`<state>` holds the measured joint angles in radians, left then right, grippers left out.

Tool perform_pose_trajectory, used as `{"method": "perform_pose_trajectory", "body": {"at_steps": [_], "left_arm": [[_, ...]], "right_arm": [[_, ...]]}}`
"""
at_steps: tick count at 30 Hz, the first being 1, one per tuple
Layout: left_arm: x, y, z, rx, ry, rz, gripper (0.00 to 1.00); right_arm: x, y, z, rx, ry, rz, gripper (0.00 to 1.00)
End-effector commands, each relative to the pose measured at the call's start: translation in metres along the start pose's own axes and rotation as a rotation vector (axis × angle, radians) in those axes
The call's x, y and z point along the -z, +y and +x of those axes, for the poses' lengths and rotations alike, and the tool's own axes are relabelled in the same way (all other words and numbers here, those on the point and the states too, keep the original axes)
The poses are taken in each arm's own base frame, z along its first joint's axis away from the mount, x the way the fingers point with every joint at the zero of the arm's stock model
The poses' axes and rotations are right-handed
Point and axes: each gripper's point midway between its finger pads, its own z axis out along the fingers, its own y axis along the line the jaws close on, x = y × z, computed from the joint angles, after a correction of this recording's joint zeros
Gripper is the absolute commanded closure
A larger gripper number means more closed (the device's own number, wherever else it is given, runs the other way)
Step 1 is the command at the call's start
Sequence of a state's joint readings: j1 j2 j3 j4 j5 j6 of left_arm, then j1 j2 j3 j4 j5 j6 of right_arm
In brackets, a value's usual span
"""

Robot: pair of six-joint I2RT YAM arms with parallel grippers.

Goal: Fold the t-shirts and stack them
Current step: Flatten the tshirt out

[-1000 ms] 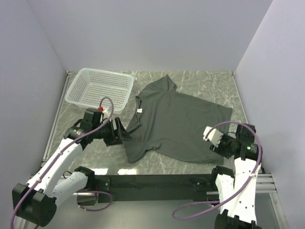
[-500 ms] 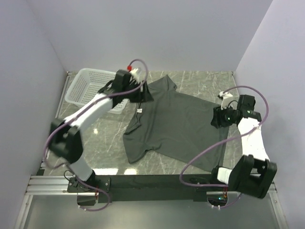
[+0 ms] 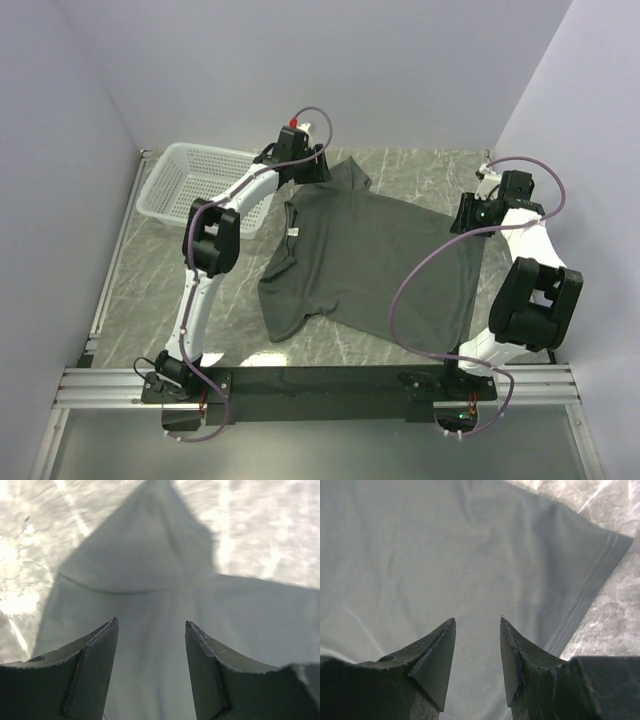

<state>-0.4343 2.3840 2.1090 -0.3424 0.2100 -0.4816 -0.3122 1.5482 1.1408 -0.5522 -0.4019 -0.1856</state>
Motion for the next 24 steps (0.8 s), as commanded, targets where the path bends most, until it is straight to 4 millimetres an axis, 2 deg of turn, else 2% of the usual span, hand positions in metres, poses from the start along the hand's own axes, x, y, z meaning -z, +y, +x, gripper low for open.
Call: {"method": "perform_pose_trajectory", "body": {"at_steps": [1, 3, 6, 8, 9, 11, 12, 16, 18, 20, 21, 24], "left_arm": [[-0.003, 0.002, -0.031, 0.027, -0.075, 0.002, 0.39], [-0.004, 0.01, -0.031, 0.039, -0.072, -0.006, 0.41], [-0.003, 0.027, -0.018, 0.054, -0.047, -0.04, 0.42], [0.001, 0.041, -0.005, 0.061, -0.024, -0.079, 0.42], [0.003, 0.053, 0.008, 0.07, 0.003, -0.104, 0.42], [0.013, 0.058, 0.008, 0.055, -0.003, -0.124, 0.42], [0.014, 0.065, 0.017, 0.054, 0.016, -0.14, 0.42], [0.031, 0.08, 0.02, 0.033, 0.026, -0.19, 0.42], [0.037, 0.096, 0.027, 0.043, 0.037, -0.228, 0.42], [0.048, 0.108, 0.02, 0.044, 0.018, -0.25, 0.42], [0.051, 0.112, 0.025, 0.046, 0.027, -0.255, 0.42], [0.06, 0.122, 0.018, 0.026, 0.022, -0.271, 0.41]], "right_arm": [[0.005, -0.01, -0.037, -0.012, -0.088, 0.041, 0.52], [0.002, -0.01, -0.037, -0.021, -0.081, 0.032, 0.52], [0.0, -0.007, -0.035, -0.028, -0.082, 0.016, 0.52], [-0.002, -0.007, -0.033, -0.036, -0.082, 0.01, 0.52], [-0.003, -0.005, -0.032, -0.039, -0.081, 0.003, 0.52], [-0.004, -0.004, -0.03, -0.043, -0.081, -0.003, 0.52], [-0.004, -0.003, -0.029, -0.045, -0.082, -0.006, 0.52], [-0.003, -0.001, -0.028, -0.048, -0.084, -0.015, 0.52], [0.0, 0.001, -0.029, -0.047, -0.09, -0.018, 0.52], [0.0, 0.002, -0.029, -0.048, -0.092, -0.024, 0.52], [0.001, 0.003, -0.028, -0.047, -0.091, -0.027, 0.52], [0.001, 0.004, -0.028, -0.047, -0.09, -0.032, 0.52]]}}
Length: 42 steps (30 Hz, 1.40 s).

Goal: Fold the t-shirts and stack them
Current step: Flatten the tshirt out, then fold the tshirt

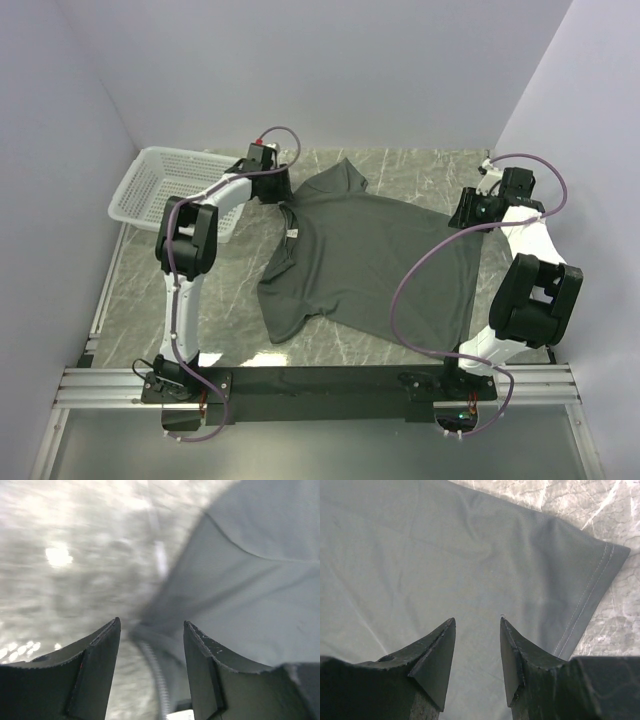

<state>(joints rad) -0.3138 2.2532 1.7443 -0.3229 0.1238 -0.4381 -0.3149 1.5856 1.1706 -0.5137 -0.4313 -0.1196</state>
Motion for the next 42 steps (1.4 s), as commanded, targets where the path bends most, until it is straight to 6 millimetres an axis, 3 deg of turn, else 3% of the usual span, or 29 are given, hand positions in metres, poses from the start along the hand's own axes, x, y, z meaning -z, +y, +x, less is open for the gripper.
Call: {"method": "perform_pose_trajectory", "body": {"at_steps": [1, 4, 6, 10, 11, 13, 14, 15, 18, 23, 29, 37, 42], "left_arm": [[0.03, 0.011, -0.036, -0.05, -0.09, -0.022, 0.41], [0.036, 0.001, -0.04, -0.101, -0.088, 0.043, 0.4], [0.042, -0.017, -0.044, -0.132, -0.091, 0.127, 0.38], [0.043, -0.036, -0.062, -0.156, -0.151, 0.161, 0.36], [0.044, -0.04, -0.075, -0.154, -0.183, 0.172, 0.36], [0.031, -0.04, -0.079, -0.123, -0.186, 0.17, 0.36], [0.033, -0.049, -0.094, -0.125, -0.22, 0.191, 0.36], [0.019, -0.046, -0.091, -0.111, -0.208, 0.19, 0.36], [0.006, -0.058, -0.102, -0.099, -0.23, 0.247, 0.36], [-0.003, -0.08, -0.113, -0.075, -0.265, 0.351, 0.37], [-0.03, -0.086, -0.102, -0.014, -0.21, 0.366, 0.39], [-0.054, -0.072, -0.074, 0.014, -0.138, 0.295, 0.42], [-0.063, -0.062, -0.06, 0.006, -0.109, 0.242, 0.51]], "right_arm": [[0.007, 0.003, -0.013, 0.014, -0.057, -0.012, 0.52], [0.008, 0.006, -0.013, 0.023, -0.052, -0.028, 0.52], [0.01, 0.008, -0.013, 0.059, -0.05, -0.044, 0.51], [0.014, 0.008, -0.018, 0.109, -0.059, -0.045, 0.49], [0.012, 0.007, -0.019, 0.113, -0.058, -0.043, 0.49], [0.011, 0.003, -0.024, 0.115, -0.063, -0.034, 0.49], [0.008, 0.002, -0.028, 0.113, -0.061, -0.031, 0.49], [0.006, 0.0, -0.029, 0.11, -0.057, -0.028, 0.49], [-0.001, -0.008, -0.033, 0.093, -0.049, -0.002, 0.49], [-0.013, -0.019, -0.038, 0.061, -0.034, 0.019, 0.49], [-0.015, -0.022, -0.042, 0.029, -0.04, 0.021, 0.49], [-0.016, -0.027, -0.036, 0.003, -0.035, 0.021, 0.49], [-0.016, -0.03, -0.034, -0.011, -0.033, 0.023, 0.49]]}}
